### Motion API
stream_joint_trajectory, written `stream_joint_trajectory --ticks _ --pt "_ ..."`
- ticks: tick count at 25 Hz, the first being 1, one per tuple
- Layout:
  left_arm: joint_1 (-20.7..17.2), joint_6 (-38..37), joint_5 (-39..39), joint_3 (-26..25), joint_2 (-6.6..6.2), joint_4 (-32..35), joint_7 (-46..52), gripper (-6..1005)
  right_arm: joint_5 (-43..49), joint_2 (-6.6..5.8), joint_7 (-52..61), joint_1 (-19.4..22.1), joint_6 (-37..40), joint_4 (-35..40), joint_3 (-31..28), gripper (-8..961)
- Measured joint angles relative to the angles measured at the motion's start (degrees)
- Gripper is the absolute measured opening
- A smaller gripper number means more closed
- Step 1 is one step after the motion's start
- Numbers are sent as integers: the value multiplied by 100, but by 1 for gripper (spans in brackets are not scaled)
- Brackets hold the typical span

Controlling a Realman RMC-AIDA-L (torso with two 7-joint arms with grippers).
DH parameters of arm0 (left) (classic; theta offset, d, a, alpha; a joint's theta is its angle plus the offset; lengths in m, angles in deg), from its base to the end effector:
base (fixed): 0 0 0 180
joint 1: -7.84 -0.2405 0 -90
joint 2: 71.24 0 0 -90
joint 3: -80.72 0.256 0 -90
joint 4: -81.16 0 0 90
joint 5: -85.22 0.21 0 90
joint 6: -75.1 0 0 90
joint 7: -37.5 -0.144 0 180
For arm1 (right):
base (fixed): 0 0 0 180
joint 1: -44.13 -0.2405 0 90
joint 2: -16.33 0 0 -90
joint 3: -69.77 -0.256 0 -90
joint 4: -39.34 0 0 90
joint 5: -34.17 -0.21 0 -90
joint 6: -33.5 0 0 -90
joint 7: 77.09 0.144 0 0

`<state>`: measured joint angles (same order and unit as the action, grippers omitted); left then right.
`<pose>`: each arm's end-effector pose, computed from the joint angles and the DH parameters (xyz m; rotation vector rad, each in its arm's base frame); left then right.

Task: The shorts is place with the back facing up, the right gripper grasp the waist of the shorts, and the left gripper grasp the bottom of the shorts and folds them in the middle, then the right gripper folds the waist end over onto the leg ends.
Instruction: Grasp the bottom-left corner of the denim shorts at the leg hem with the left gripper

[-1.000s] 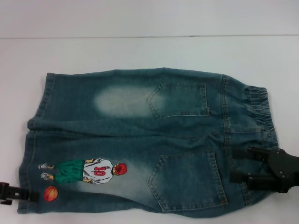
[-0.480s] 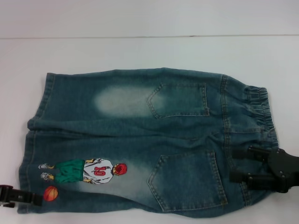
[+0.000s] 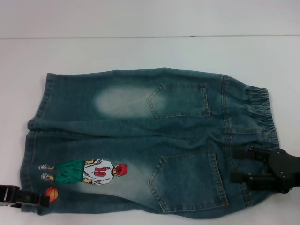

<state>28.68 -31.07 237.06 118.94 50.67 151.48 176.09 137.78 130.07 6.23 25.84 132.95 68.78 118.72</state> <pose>-0.3214 0.2559 0.0593 -2.2493 -1.8849 0.1380 0.3105 0.2477 0.0077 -2.7341 1.0327 0.9102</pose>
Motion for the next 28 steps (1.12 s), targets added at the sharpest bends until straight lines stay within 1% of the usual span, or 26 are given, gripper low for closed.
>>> stream_joint_trajectory --ticks 7,14,28 --pt "12 -65 -16 2 68 66 -4 964 0 -7 0 6 -29 0 0 944" --pt "17 -132 -15 -40 88 278 -2 964 0 -9 0 9 -36 0 0 943" --pt "61 -150 -11 -4 192 322 0 962 0 -9 0 0 -49 0 0 942"
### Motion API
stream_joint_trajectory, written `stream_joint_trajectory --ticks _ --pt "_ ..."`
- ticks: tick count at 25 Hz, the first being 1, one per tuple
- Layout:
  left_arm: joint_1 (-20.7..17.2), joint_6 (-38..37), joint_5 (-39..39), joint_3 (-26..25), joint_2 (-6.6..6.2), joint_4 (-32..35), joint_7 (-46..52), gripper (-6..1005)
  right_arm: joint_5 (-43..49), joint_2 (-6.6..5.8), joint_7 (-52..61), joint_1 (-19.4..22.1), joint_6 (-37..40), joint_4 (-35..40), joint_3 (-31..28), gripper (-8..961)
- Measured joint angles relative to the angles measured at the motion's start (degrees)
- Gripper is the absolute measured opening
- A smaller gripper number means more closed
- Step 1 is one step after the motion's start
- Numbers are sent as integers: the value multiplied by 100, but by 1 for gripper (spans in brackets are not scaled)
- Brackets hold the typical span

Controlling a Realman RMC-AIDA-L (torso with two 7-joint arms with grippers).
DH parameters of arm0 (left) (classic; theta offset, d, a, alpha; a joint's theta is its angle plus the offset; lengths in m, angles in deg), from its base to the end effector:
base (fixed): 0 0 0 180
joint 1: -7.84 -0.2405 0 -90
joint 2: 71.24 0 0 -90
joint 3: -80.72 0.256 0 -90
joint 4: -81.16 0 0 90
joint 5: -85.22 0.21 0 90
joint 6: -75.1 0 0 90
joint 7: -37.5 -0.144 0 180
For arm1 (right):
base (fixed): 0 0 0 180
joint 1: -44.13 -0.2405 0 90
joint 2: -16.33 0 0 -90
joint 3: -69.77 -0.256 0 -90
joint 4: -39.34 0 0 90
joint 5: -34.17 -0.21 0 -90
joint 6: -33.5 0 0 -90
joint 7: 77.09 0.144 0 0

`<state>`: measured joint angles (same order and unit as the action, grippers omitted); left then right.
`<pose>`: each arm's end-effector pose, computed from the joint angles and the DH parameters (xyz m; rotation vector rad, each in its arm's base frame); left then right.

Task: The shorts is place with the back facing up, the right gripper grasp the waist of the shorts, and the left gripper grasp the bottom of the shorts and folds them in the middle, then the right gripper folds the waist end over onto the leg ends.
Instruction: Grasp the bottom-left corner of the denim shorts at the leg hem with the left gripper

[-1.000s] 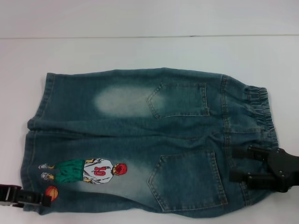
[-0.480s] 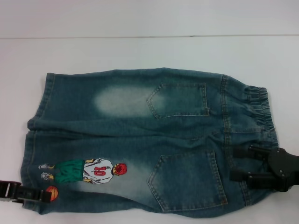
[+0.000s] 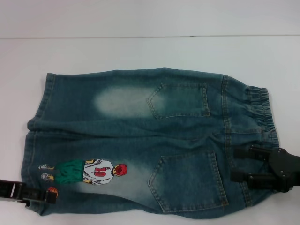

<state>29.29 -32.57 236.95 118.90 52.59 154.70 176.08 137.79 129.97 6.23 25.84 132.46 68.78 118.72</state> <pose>-0.3072 0.2587 0.0556 -2.2887 -1.8473 0.1188 0.3117 0.2487 0.0082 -2.7279 1.0337 0.8999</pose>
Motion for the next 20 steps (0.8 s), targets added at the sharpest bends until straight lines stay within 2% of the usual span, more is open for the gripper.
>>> stream_joint_trajectory --ticks 20 --pt "117 -80 356 11 0 53 68 961 10 0 -1 12 1 0 0 942"
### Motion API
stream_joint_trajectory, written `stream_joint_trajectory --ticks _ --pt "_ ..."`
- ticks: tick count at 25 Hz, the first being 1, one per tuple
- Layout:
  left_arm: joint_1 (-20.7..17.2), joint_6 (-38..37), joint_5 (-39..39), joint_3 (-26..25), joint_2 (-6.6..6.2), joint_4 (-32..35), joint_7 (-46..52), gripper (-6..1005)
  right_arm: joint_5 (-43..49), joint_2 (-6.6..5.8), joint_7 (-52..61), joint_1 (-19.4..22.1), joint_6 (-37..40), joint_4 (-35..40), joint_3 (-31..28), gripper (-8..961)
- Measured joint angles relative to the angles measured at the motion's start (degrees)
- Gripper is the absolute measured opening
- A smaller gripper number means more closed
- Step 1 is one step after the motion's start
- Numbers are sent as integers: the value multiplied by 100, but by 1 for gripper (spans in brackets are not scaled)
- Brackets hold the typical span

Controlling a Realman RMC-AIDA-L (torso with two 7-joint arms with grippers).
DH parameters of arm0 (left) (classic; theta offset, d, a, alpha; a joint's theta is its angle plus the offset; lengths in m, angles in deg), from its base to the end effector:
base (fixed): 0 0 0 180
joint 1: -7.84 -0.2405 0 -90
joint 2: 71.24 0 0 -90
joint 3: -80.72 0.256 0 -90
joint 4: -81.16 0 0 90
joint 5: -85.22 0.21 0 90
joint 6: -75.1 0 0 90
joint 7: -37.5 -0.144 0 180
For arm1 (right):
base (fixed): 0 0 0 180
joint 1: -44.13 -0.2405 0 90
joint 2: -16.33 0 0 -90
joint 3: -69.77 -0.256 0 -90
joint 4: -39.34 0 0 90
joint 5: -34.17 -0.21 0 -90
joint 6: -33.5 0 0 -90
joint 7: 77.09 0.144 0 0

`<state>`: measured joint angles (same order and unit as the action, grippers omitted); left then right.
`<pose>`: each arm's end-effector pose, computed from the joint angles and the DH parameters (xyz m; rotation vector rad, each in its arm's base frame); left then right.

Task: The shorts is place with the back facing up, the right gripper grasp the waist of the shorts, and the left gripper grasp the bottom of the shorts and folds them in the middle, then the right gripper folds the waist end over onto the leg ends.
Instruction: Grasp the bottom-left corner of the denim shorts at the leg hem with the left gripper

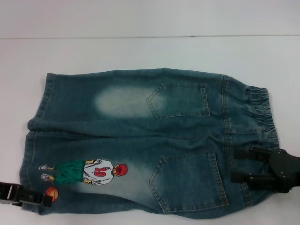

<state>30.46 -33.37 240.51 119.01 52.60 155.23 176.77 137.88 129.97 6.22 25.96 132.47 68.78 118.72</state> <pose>-0.3074 0.2599 0.0578 -2.2694 -1.8535 0.2018 0.3124 0.2479 0.0080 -2.7277 1.0367 0.8980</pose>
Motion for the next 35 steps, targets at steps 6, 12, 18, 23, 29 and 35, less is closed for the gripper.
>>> stream_joint_trajectory --ticks 6,12,18,23,29,35 --pt "59 -28 -85 -12 15 -13 4 960 0 0 -4 -3 0 0 0 943" --pt "37 -21 -57 79 18 -133 14 960 -1 0 -6 -32 0 0 0 944" --pt "17 22 35 164 19 -140 60 959 -7 0 -8 -59 0 0 0 943" --pt "46 52 64 270 17 -134 70 959 -10 0 -8 -65 0 0 0 942" --pt "37 28 -158 292 22 -154 64 958 -8 0 -8 -64 0 0 0 944" --pt "30 36 -320 280 4 -253 35 945 -3 0 -8 -52 0 0 0 942"
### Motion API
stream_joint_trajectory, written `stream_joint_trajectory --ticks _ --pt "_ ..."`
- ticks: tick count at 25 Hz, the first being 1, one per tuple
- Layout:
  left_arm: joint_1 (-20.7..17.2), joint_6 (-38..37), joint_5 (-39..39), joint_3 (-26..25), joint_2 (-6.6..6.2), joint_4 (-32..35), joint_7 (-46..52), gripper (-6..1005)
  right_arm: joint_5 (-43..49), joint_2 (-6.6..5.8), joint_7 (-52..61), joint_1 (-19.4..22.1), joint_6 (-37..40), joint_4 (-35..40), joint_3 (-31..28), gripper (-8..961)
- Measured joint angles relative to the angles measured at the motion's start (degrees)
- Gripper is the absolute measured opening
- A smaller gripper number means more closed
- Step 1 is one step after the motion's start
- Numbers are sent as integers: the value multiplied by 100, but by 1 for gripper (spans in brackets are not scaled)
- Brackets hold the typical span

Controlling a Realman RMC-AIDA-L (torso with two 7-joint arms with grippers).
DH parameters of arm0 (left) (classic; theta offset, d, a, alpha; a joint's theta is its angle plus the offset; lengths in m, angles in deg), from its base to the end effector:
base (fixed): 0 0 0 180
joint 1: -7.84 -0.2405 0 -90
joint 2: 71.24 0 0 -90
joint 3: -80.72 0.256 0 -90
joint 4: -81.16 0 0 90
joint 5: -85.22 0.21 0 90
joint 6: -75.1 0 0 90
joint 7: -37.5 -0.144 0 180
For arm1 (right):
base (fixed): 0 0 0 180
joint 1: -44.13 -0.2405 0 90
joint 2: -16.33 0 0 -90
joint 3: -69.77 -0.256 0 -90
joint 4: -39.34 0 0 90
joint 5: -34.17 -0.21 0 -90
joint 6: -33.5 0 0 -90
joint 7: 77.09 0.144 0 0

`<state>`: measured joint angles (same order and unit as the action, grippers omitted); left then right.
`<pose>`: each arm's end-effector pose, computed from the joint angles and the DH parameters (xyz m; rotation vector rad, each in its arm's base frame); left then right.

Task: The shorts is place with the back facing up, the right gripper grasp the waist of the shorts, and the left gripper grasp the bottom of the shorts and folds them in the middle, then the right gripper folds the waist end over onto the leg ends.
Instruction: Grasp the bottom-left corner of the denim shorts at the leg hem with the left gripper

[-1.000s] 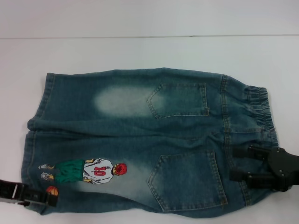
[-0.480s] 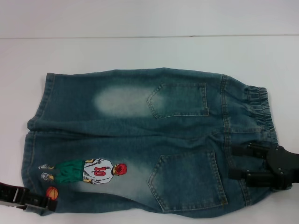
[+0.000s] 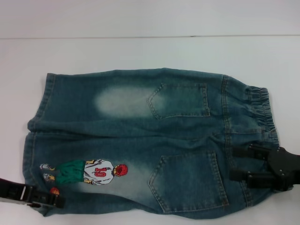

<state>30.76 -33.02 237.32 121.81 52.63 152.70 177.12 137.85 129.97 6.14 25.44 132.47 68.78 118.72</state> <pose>-0.2986 0.2632 0.0439 -2.3474 -1.8566 0.1759 0.3100 0.2508 0.0081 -2.7345 1.0229 0.8997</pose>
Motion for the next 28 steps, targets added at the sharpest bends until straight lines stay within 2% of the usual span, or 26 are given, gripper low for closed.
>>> stream_joint_trajectory --ticks 9,15,27,28 --pt "-22 5 130 26 -23 62 4 933 3 -4 0 31 0 0 0 944" --pt "10 -11 483 31 -21 110 8 899 2 -9 0 21 0 0 -15 943" --pt "117 -111 415 101 -22 99 -151 831 -7 -9 0 30 0 0 -71 943" --pt "118 -117 413 107 -22 99 -167 793 -7 -9 0 31 0 0 -71 943"
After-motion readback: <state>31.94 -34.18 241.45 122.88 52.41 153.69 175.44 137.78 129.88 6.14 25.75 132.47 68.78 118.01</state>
